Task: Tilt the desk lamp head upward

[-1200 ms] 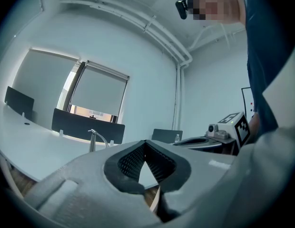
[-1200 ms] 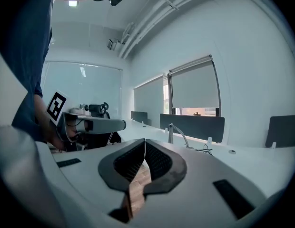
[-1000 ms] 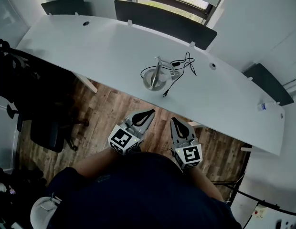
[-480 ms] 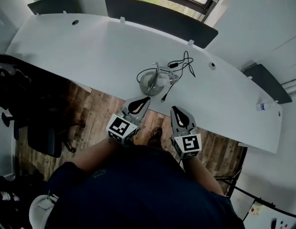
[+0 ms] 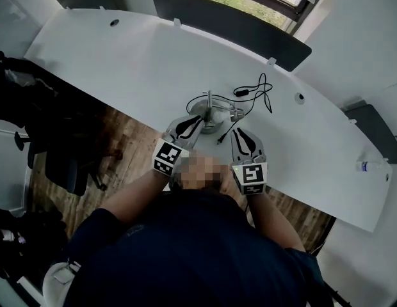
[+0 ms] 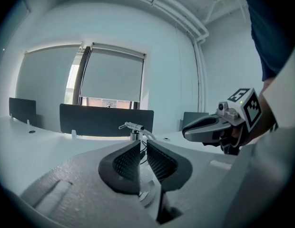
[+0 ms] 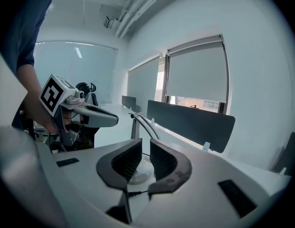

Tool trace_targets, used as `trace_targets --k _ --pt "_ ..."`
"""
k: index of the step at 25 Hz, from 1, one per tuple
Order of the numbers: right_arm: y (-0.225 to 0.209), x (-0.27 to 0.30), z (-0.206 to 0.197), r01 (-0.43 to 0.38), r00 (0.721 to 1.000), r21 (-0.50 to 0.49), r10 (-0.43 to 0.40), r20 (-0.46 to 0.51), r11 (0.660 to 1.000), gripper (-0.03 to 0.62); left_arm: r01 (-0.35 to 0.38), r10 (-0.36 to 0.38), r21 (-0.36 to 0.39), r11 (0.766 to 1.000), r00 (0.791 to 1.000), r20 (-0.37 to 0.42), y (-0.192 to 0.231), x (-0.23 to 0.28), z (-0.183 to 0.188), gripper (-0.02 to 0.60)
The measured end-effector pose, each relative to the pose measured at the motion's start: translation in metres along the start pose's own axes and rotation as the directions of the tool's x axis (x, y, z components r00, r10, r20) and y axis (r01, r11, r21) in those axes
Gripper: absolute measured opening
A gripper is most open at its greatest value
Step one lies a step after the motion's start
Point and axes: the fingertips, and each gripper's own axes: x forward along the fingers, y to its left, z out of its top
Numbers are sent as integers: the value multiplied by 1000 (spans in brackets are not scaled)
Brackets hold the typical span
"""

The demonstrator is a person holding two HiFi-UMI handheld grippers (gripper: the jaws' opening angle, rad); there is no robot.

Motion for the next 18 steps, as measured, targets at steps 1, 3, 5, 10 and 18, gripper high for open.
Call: trace_targets --k 1,3,5,10,18 --pt "-5 7 -4 -7 1000 -16 7 -13 1000 52 -11 11 9 1000 1000 -19 2 8 -5 35" --pt "-14 20 -12 -17 999 -46 16 -37 999 87 -36 37 19 999 998 -51 7 21 -13 79" --pt "-19 34 -18 -26 999 -74 22 -48 997 108 -62 63 22 998 995 -71 12 31 -19 112" --pt "-25 65 -22 -14 996 -155 1 -86 988 145 -86 89 40 996 993 -84 22 50 -22 140" --pt "-35 104 -42 36 987 -239 -72 -143 970 149 -69 72 36 997 994 -77 24 73 -22 141"
